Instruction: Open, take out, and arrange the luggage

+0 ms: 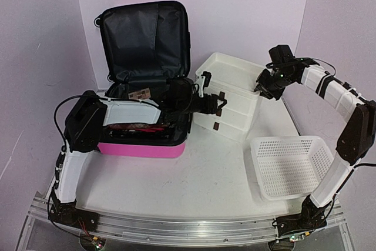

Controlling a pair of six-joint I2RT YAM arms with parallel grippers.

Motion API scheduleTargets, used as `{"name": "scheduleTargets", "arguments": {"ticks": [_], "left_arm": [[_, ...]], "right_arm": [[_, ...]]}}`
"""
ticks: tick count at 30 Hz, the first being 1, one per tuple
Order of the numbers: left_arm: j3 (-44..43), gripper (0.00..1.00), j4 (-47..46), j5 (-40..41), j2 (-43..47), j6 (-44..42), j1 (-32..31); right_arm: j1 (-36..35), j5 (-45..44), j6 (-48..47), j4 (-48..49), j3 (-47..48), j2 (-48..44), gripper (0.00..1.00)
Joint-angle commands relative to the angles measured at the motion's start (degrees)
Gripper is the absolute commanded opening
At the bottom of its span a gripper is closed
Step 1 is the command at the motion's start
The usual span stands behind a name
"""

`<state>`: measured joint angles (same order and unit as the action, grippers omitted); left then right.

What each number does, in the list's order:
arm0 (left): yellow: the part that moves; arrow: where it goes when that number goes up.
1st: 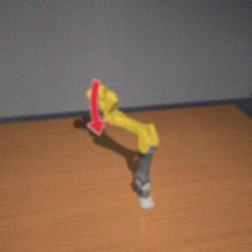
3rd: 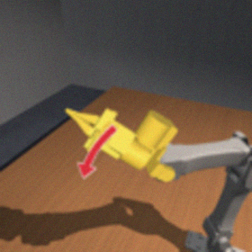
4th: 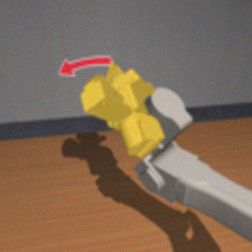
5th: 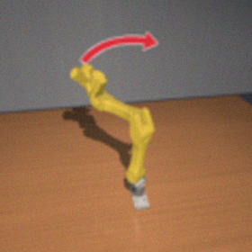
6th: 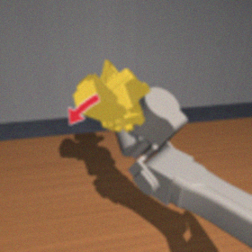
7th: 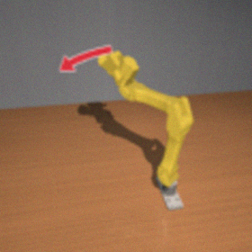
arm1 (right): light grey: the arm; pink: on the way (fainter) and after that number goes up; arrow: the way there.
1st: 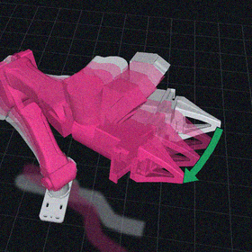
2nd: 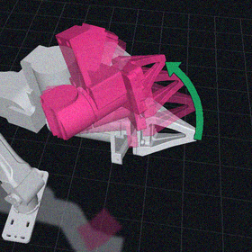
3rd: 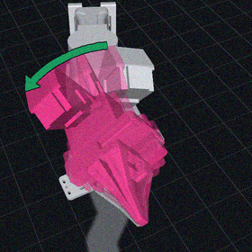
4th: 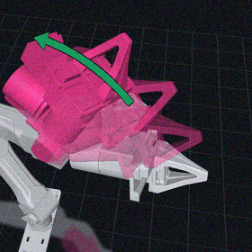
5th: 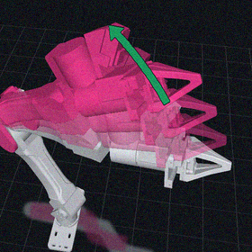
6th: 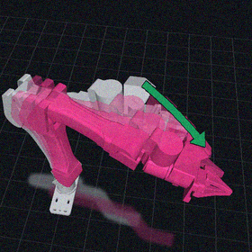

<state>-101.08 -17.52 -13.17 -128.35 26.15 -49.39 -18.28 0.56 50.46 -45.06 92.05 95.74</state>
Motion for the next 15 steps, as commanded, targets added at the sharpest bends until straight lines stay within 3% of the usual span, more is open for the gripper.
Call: {"name": "scheduleTargets", "arguments": {"ticks": [1, 4, 7, 15], "left_arm": [[13.49, 0.69, -1.68, -3.74, 15.24, -17.81, 0.36], [20.64, 0.70, -1.64, -2.83, 18.63, -24.02, 0.34], [22.44, 0.69, -1.72, -1.80, 17.59, -27.21, 0.27], [8.45, 0.69, -1.64, 7.97, 3.35, -27.23, -1.57]], "right_arm": [[-1.29, 6.92, 2.37, -0.20, -1.20, -3.27, 0.00], [-1.28, 6.93, 2.54, 0.53, -1.26, -3.12, 0.00], [-1.29, 6.74, 2.78, 0.75, -1.43, -2.81, 0.00], [-1.29, 5.52, 4.86, 0.92, -2.28, -2.82, 0.00]]}}
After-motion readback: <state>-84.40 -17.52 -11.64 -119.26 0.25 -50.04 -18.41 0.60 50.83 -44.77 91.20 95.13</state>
